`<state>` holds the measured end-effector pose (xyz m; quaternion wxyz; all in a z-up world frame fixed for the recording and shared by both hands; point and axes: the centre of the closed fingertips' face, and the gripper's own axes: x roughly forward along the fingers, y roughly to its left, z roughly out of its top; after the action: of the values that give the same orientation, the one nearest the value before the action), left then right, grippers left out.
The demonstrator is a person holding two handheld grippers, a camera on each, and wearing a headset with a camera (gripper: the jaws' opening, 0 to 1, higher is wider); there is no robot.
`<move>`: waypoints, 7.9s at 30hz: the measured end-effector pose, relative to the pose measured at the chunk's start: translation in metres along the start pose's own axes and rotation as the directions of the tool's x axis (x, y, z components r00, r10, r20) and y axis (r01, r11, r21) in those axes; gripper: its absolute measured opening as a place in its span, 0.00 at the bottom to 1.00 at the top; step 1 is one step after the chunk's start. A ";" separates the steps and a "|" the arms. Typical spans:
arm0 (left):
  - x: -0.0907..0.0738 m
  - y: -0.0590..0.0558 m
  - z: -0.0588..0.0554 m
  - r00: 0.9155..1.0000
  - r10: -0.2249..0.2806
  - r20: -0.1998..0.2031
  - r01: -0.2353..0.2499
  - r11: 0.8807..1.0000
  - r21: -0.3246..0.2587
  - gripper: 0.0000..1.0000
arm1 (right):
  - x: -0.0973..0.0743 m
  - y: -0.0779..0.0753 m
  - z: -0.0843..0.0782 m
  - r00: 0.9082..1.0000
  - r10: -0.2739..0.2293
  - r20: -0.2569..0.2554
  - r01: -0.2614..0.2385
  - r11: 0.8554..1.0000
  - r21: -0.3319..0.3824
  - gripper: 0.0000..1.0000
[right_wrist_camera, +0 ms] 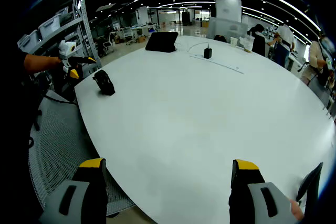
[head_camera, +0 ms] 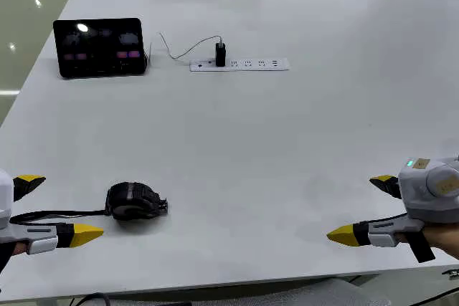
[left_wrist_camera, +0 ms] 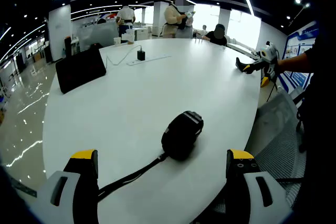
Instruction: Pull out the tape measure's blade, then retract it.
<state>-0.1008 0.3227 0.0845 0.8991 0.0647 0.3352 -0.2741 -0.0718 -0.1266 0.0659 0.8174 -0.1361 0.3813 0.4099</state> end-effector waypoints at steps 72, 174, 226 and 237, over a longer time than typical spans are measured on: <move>0.042 -0.009 0.001 0.978 -0.114 -0.176 0.167 0.932 0.323 0.99 | 0.067 0.012 0.024 0.990 0.143 0.006 -0.137 0.956 -0.259 0.99; 0.105 -0.048 -0.002 0.891 -0.182 -0.417 0.405 0.735 0.544 0.56 | 0.183 0.165 0.144 0.909 0.413 -0.056 -0.385 0.781 -0.492 0.81; 0.105 -0.050 -0.002 0.898 -0.210 -0.386 0.409 0.721 0.559 0.32 | 0.235 0.193 0.130 0.892 0.418 -0.172 -0.441 0.722 -0.533 0.45; 0.106 -0.048 -0.002 0.898 -0.219 -0.381 0.412 0.723 0.554 0.32 | 0.248 0.199 0.130 0.889 0.420 -0.182 -0.447 0.713 -0.541 0.28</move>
<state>-0.0619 0.2352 0.0183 0.7067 0.3381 0.3593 -0.5071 -0.0670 0.2081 -0.0110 0.6108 -0.2897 0.2811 0.6812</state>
